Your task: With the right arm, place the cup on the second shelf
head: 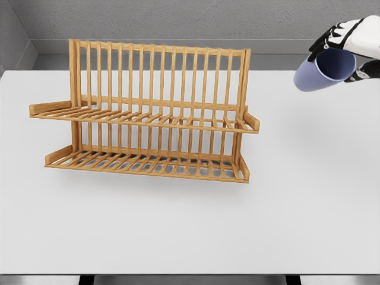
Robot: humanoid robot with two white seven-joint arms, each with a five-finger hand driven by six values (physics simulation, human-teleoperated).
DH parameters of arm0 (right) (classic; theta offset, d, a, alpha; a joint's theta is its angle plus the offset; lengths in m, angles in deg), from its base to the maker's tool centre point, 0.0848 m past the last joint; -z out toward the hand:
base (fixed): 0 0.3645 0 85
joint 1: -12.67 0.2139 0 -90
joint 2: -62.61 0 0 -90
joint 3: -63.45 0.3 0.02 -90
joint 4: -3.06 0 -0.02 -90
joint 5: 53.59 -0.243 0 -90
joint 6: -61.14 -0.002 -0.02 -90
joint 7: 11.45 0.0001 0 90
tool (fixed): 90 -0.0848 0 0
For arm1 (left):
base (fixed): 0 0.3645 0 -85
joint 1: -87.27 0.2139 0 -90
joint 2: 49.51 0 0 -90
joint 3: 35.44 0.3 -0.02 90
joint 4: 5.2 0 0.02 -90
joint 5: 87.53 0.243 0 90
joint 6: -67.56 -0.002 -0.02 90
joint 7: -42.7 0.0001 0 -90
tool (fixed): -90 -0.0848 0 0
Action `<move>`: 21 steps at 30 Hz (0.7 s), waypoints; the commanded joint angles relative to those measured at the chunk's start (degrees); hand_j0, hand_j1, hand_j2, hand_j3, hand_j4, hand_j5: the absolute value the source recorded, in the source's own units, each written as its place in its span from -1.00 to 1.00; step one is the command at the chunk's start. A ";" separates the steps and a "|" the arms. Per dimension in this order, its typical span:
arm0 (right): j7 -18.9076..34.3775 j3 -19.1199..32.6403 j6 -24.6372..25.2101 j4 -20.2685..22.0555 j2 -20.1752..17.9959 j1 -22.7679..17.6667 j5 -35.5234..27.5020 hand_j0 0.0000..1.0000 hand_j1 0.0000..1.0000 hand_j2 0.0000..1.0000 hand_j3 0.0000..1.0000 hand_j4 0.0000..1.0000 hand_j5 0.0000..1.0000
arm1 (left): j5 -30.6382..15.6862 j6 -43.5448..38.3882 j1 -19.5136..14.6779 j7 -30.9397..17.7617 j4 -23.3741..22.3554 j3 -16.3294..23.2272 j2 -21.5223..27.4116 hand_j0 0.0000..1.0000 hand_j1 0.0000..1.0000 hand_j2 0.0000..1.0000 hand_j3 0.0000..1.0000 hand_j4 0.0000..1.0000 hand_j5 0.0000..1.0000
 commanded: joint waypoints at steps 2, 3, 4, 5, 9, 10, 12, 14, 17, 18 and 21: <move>-0.05 0.03 0.22 3.21 -0.06 0.00 -0.39 0.18 0.18 0.18 0.18 0.18 0.18 | 0.00 0.05 0.00 -0.02 0.00 0.00 0.00 1.00 1.00 1.00 1.00 1.00 1.00; -0.05 -0.06 0.22 4.00 -0.06 0.00 -0.39 0.18 0.18 0.18 0.18 0.18 0.18 | 0.00 0.05 0.09 -0.02 0.00 0.00 0.00 1.00 1.00 1.00 1.00 1.00 1.00; -0.05 -0.06 0.22 4.53 -0.06 0.00 -0.39 0.18 0.18 0.18 0.18 0.18 0.18 | 0.00 -0.04 0.09 -0.02 0.00 0.00 0.00 1.00 1.00 1.00 1.00 1.00 1.00; -0.05 -0.06 0.22 5.41 -0.15 -0.18 -0.39 0.18 0.18 0.18 0.18 0.18 0.18 | 0.00 0.05 0.09 -0.02 0.00 0.00 0.00 1.00 1.00 1.00 1.00 1.00 1.00; -0.05 -0.15 0.22 6.81 0.12 -0.18 -0.39 0.18 0.18 0.18 0.18 0.18 0.18 | -0.08 -0.04 0.00 -0.02 0.00 0.00 0.00 1.00 1.00 1.00 1.00 1.00 1.00; -0.05 -0.15 0.22 7.43 0.12 -0.09 -0.39 0.18 0.18 0.18 0.18 0.18 0.18 | -0.08 -0.04 0.09 -0.02 0.00 0.00 0.00 1.00 1.00 1.00 1.00 1.00 1.00; -0.05 -0.06 0.22 8.22 0.38 -0.09 -0.39 0.18 0.18 0.18 0.18 0.18 0.18 | 0.00 0.05 0.00 -0.02 0.00 0.00 0.00 1.00 1.00 1.00 1.00 1.00 1.00; -0.05 -0.06 0.22 8.92 0.47 0.00 -0.39 0.18 0.18 0.18 0.18 0.18 0.18 | 0.00 -0.04 0.09 -0.02 0.00 0.00 0.00 1.00 1.00 1.00 1.00 1.00 1.00; -0.05 -0.50 0.22 10.95 0.64 0.00 -0.31 0.18 0.18 0.18 0.18 0.18 0.18 | -0.08 -0.04 0.09 -0.02 0.00 0.00 0.00 1.00 1.00 1.00 1.00 1.00 1.00; -0.05 -0.67 0.22 10.95 0.73 0.09 -0.31 0.18 0.18 0.18 0.18 0.18 0.18 | 0.00 0.05 0.00 -0.02 0.00 0.00 0.00 1.00 1.00 1.00 1.00 1.00 1.00; -0.05 -1.29 0.22 10.95 1.26 0.09 -0.39 0.18 0.18 0.18 0.18 0.18 0.18 | -0.08 0.05 0.09 -0.02 0.00 0.00 0.00 1.00 1.00 1.00 1.00 1.00 1.00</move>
